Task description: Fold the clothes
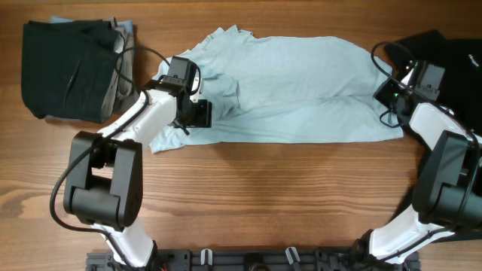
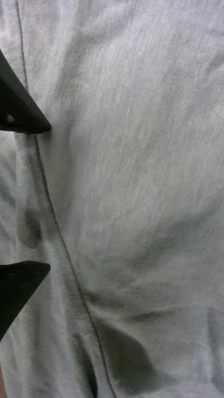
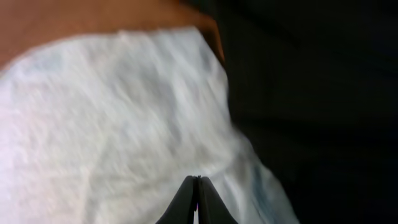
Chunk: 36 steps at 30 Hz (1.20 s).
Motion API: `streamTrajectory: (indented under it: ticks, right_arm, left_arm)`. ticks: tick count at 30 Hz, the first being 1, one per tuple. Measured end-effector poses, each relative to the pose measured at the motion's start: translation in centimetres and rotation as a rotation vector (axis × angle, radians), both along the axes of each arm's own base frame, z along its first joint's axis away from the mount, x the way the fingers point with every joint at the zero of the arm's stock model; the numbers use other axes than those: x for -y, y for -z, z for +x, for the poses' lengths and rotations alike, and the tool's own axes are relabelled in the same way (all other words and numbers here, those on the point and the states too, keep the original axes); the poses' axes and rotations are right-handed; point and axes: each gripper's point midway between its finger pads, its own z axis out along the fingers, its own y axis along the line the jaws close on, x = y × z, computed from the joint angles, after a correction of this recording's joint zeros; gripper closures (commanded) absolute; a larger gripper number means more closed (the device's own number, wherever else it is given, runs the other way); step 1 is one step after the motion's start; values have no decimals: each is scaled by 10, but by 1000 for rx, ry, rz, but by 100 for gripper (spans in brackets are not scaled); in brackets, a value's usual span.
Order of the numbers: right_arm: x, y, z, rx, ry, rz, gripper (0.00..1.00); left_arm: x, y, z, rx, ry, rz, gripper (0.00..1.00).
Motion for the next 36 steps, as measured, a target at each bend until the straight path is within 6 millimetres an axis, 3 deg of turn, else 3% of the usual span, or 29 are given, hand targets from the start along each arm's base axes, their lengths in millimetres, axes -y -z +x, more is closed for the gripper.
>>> streamTrajectory:
  ticks: [4, 7, 11, 17, 27, 36]
  right_arm:
    - [3, -8, 9, 51, 17, -1, 96]
    - [2, -6, 7, 40, 24, 8, 76]
    - [-1, 9, -12, -56, 39, 45, 75]
    - [16, 22, -40, -154, 91, 74, 60]
    - [22, 20, -38, -138, 39, 37, 61]
    - [17, 24, -37, -138, 7, 54, 73]
  left_arm:
    - [0, 0, 0, 0, 0, 0, 35]
    - [0, 0, 0, 0, 0, 0, 36]
    - [0, 0, 0, 0, 0, 0, 35]
    - [0, 0, 1, 4, 0, -1, 34]
    - [0, 0, 2, 7, 0, -2, 34]
    - [1, 0, 2, 7, 0, -3, 36]
